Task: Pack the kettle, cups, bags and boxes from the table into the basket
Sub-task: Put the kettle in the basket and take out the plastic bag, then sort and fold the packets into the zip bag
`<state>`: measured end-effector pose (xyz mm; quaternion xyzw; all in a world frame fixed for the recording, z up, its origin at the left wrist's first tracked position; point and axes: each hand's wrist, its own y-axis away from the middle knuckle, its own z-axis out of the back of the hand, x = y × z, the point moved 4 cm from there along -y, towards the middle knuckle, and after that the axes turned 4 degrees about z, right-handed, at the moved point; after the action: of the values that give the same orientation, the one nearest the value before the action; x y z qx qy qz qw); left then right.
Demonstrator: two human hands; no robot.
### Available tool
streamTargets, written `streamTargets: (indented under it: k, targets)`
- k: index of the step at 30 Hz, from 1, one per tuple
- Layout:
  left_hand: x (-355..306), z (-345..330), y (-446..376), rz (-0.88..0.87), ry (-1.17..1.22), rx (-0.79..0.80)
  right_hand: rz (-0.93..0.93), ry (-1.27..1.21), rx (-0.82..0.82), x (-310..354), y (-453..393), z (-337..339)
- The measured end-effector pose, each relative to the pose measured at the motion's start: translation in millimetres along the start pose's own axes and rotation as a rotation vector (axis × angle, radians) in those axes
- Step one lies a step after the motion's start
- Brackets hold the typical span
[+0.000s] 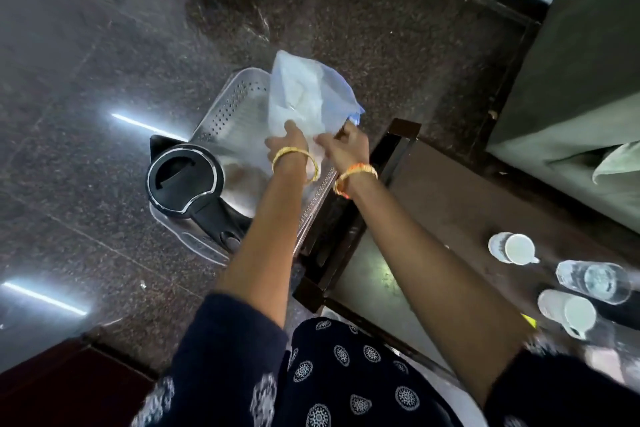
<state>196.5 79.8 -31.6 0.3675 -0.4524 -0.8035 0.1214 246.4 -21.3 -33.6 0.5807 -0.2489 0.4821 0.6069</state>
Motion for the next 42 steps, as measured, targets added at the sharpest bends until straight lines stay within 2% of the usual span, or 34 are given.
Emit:
streamTargets:
  k: [3, 6, 8, 10, 14, 18, 21, 25, 27, 29, 31, 34, 36, 40, 42]
  targets:
    - [15, 2, 60, -0.189, 0.045, -0.064, 0.247, 0.212, -0.074, 6, 63, 41]
    - [57, -5, 117, -0.318, 0.057, -0.029, 0.563, 0.466, -0.201, -1, 133, 90]
    - [92, -9, 145, -0.308, 0.082, 0.005, 0.621, 0.591, -0.232, -23, 165, 115]
    - [125, -18, 165, -0.264, 0.025, 0.05, 0.601, 0.697, -0.229, -53, 188, 145]
    - [173, -52, 190, -0.075, -0.197, 0.233, 0.686, 0.864, -0.055, -102, 215, 196]
    - [201, -88, 210, -0.156, -0.527, 0.235, 0.537, 0.859, -0.03, -136, 230, 245]
    - [210, -114, 227, -0.225, -0.56, 0.309, 0.328, 0.761, -0.079, -149, 243, 278]
    - [231, -143, 266, -0.321, -0.616, 0.472, 0.408, 0.639, -0.006, -157, 270, 326]
    - [242, -152, 282, -0.337, -0.694, 0.549, 0.34, 0.347, -0.123, -158, 283, 359]
    - [256, -161, 299, -0.315, -0.782, 0.645, 0.174, -0.018, -0.279, -161, 293, 391]
    - [274, -170, 317, -0.277, -0.816, 0.724, 0.041, -0.161, -0.341, -165, 294, 414]
    - [295, -185, 343, -0.284, -0.84, 0.788, -0.119, -0.139, -0.258, -167, 285, 433]
    - [307, -195, 357, -0.305, -0.846, 0.817, -0.117, -0.175, -0.216, -168, 282, 442]
    - [330, -210, 369, -0.117, -0.698, 0.874, -0.089, -0.132, -0.242, -171, 285, 463]
    - [339, -214, 371, -0.089, -0.699, 0.866, -0.106, -0.066, -0.258, -178, 288, 475]
